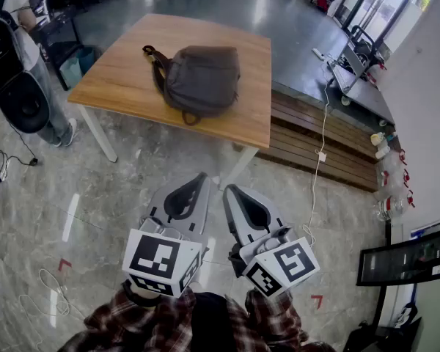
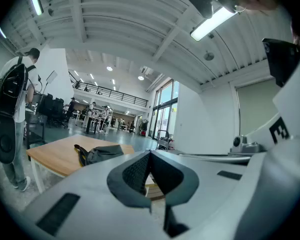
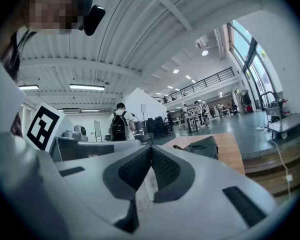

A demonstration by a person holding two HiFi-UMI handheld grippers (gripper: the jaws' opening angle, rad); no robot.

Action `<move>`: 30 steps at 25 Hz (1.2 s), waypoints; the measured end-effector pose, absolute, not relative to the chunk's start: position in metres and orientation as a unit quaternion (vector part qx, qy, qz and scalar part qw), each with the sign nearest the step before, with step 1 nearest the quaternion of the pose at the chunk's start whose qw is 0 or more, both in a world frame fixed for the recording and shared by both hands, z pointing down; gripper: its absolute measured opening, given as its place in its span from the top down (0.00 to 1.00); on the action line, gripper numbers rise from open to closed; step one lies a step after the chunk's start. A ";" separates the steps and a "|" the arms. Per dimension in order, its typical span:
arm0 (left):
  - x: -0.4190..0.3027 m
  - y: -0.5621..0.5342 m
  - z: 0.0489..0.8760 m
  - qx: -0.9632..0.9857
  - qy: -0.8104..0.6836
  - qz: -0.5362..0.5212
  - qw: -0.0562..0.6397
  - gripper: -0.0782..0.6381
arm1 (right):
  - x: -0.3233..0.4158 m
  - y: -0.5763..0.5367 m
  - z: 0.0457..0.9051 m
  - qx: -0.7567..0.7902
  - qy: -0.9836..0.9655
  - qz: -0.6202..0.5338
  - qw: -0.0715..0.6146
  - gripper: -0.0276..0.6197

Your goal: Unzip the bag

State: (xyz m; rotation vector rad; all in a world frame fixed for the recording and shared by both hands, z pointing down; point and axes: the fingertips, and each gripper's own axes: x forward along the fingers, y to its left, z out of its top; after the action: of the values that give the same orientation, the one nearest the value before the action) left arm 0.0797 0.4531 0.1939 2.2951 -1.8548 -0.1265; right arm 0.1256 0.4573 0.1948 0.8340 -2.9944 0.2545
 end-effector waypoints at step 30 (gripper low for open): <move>-0.049 0.094 0.203 0.804 -0.589 0.007 0.087 0.88 | 0.003 0.080 0.207 0.326 -0.940 0.102 0.009 0.94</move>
State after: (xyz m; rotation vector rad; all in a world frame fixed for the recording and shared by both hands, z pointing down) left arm -0.0491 0.0937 0.2031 2.3938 -1.7536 0.0211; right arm 0.0028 0.0800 0.2065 1.0174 -2.9360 0.3193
